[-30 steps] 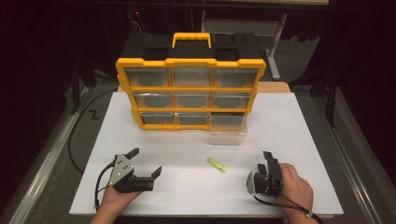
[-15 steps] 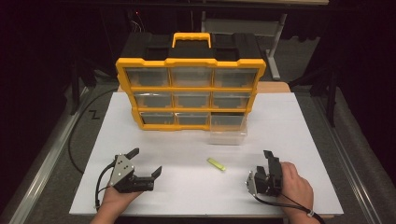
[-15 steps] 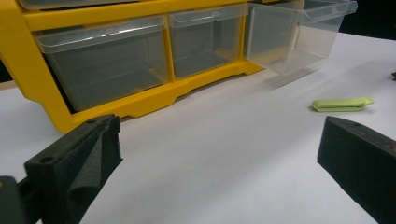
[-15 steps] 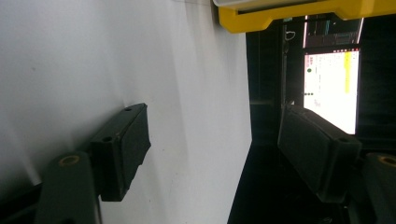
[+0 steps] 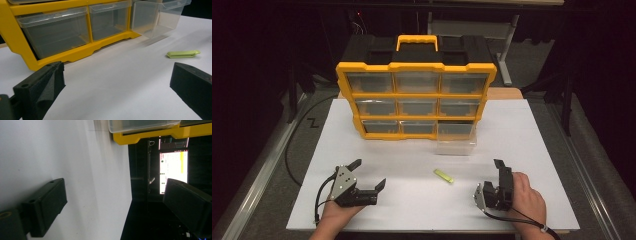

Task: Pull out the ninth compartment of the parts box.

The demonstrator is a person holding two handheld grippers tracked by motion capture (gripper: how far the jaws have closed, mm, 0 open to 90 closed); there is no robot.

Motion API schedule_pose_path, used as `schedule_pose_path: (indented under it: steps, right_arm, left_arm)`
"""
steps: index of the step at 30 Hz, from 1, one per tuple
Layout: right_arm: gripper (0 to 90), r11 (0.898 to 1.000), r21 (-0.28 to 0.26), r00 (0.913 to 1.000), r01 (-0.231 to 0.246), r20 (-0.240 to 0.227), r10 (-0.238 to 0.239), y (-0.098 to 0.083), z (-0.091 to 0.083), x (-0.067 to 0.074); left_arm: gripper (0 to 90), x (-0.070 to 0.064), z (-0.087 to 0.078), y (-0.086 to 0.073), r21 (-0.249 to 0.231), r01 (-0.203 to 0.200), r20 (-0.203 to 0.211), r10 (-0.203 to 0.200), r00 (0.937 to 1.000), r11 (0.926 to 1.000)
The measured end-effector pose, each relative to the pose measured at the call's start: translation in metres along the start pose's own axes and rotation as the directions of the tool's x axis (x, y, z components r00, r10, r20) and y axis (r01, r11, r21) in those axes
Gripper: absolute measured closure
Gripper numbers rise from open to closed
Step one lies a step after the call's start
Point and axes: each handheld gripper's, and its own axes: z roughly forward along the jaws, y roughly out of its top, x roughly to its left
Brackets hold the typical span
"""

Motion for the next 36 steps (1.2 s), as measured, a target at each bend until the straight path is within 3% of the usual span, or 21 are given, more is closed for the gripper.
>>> schedule_pose_path:
  steps: [11,15,19,20,21,22,23,24,25,28,31,33,34,36]
  right_arm:
    - [0.7,0.994,-0.015,0.9943,-0.107,-0.004,0.107,-0.001,0.001,-0.003]
    - [0.7,0.980,-0.004,0.9795,-0.200,-0.026,0.200,-0.005,0.002,-0.006]
    - [0.8,0.948,0.000,0.9460,-0.319,-0.063,0.318,-0.010,0.003,-0.008]
    - [0.8,0.949,-0.006,0.9472,-0.314,-0.068,0.313,-0.012,0.004,-0.010]
    - [0.8,0.935,0.003,0.9316,-0.355,-0.080,0.354,-0.013,0.004,-0.009]
    - [0.8,0.934,-0.003,0.9304,-0.358,-0.088,0.356,-0.014,0.005,-0.011]
    - [0.8,0.925,0.001,0.9213,-0.379,-0.093,0.378,-0.015,0.005,-0.010]
    - [0.8,0.923,0.003,0.9180,-0.384,-0.106,0.382,-0.017,0.006,-0.012]
    - [0.8,0.909,0.013,0.9021,-0.417,-0.117,0.415,-0.017,0.006,-0.011]
    - [0.8,0.875,0.001,0.8688,-0.484,-0.122,0.480,-0.020,0.007,-0.012]
    - [0.8,0.850,0.002,0.8422,-0.526,-0.137,0.522,-0.023,0.008,-0.014]
    - [0.8,0.824,0.008,0.8145,-0.566,-0.150,0.561,-0.025,0.008,-0.016]
    - [0.8,0.821,0.010,0.8108,-0.570,-0.153,0.565,-0.026,0.009,-0.017]
    - [0.8,0.797,0.010,0.7859,-0.604,-0.158,0.598,-0.027,0.009,-0.018]
  left_arm:
    - [0.4,0.002,0.001,0.000,0.013,0.025,0.008,-0.025,0.9996,0.9996]
    - [0.3,0.001,0.002,0.000,0.006,0.025,0.013,-0.025,0.9996,0.9997]
    - [0.3,0.001,0.001,0.001,0.006,0.030,0.015,-0.030,0.9994,0.9995]
    - [0.3,0.001,0.001,0.001,0.007,0.030,0.016,-0.030,0.9994,0.9995]
    - [0.3,0.001,0.001,0.001,0.006,0.031,0.016,-0.031,0.9994,0.9995]
    - [0.3,0.002,0.001,0.001,0.005,0.033,0.016,-0.033,0.9993,0.9994]
    - [0.4,0.002,0.001,0.001,0.005,0.035,0.015,-0.035,0.9993,0.9994]
    - [0.3,0.002,0.001,0.002,0.003,0.037,0.015,-0.037,0.9992,0.9993]
    - [0.3,0.002,0.001,0.002,0.002,0.039,0.013,-0.039,0.9992,0.9992]
    - [0.4,0.002,0.002,0.002,0.005,0.038,0.012,-0.038,0.9992,0.9992]
    - [0.4,0.002,0.001,0.001,0.008,0.036,0.007,-0.036,0.9993,0.9993]
    - [0.4,0.002,0.001,0.001,0.007,0.033,0.002,-0.033,0.9994,0.9994]
    - [0.3,0.002,0.001,0.001,0.008,0.033,0.001,-0.033,0.9994,0.9994]
    - [0.3,0.002,0.002,0.001,0.011,0.035,0.000,-0.035,0.9994,0.9993]
